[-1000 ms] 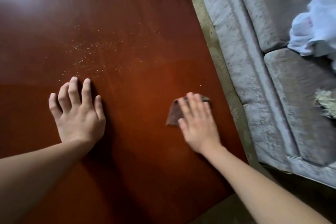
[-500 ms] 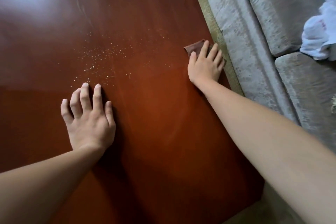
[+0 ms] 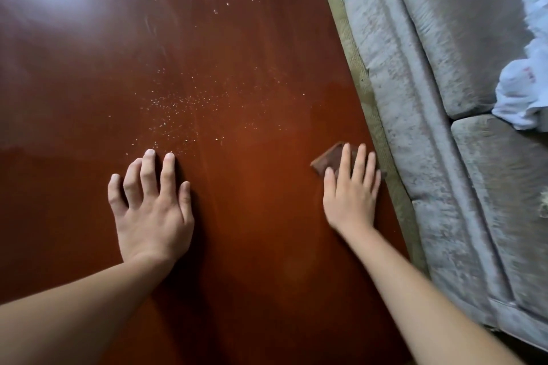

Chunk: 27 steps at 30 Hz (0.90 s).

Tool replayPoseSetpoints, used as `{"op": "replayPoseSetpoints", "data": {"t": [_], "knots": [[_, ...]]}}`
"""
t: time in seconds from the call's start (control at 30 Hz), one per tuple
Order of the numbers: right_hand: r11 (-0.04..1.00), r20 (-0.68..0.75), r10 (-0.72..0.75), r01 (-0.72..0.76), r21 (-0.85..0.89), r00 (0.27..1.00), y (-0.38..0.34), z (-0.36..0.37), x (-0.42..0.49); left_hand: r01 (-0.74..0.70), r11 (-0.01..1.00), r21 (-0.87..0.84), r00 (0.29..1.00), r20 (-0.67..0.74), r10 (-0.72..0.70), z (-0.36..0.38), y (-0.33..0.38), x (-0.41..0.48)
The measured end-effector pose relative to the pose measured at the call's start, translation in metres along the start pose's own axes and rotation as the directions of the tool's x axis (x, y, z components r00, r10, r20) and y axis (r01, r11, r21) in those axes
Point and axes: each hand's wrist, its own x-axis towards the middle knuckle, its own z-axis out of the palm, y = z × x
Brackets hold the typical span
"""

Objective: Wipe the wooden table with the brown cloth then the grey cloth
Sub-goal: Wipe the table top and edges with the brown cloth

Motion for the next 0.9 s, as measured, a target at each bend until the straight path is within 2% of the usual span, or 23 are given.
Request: {"op": "replayPoseSetpoints", "data": {"t": [0.13, 0.23, 0.3, 0.4, 0.47, 0.5, 0.57, 0.7, 0.8, 0.9], "knots": [[0.997, -0.001, 0.064, -0.064, 0.039, 0.998, -0.046, -0.028, 0.122, -0.005, 1.0, 0.025, 1.0, -0.004, 0.005, 0.001, -0.001, 0.0], [0.997, -0.004, 0.064, -0.064, 0.036, 0.998, -0.094, -0.04, 0.159, -0.008, 0.999, 0.037, 1.0, -0.012, 0.008, 0.003, -0.002, 0.0], [0.991, -0.024, -0.133, 0.133, -0.022, 0.991, -0.127, -0.036, 0.141, -0.011, 0.999, 0.033, 1.0, -0.018, 0.011, 0.004, -0.002, 0.0], [0.861, 0.032, -0.5, 0.501, -0.081, 0.865, -0.166, -0.022, 0.083, -0.003, 0.999, 0.033, 1.0, -0.027, 0.004, 0.004, -0.001, 0.0], [0.785, 0.066, -0.612, 0.616, -0.068, 0.788, -0.172, -0.017, 0.061, -0.003, 1.0, 0.03, 1.0, -0.028, 0.003, 0.005, -0.001, -0.001], [0.774, 0.078, -0.628, 0.632, -0.043, 0.774, -0.167, -0.017, 0.061, -0.002, 1.0, 0.03, 1.0, -0.024, 0.003, 0.005, -0.002, -0.001], [0.818, 0.068, -0.572, 0.575, -0.023, 0.817, -0.143, -0.02, 0.074, -0.007, 0.999, 0.037, 1.0, -0.011, 0.008, 0.005, -0.002, -0.001], [0.958, 0.024, -0.277, 0.278, -0.072, 0.961, -0.064, -0.024, 0.099, -0.011, 0.999, 0.035, 1.0, 0.014, 0.011, 0.006, -0.005, -0.001], [0.994, 0.023, -0.107, 0.108, -0.035, 0.994, -0.035, -0.025, 0.095, -0.016, 1.0, -0.003, 1.0, 0.008, 0.016, 0.005, -0.005, -0.001], [0.998, 0.025, -0.057, 0.058, -0.02, 0.998, -0.065, -0.022, 0.072, 0.009, 0.987, -0.161, 0.999, -0.034, -0.015, -0.001, -0.008, -0.001]]}}
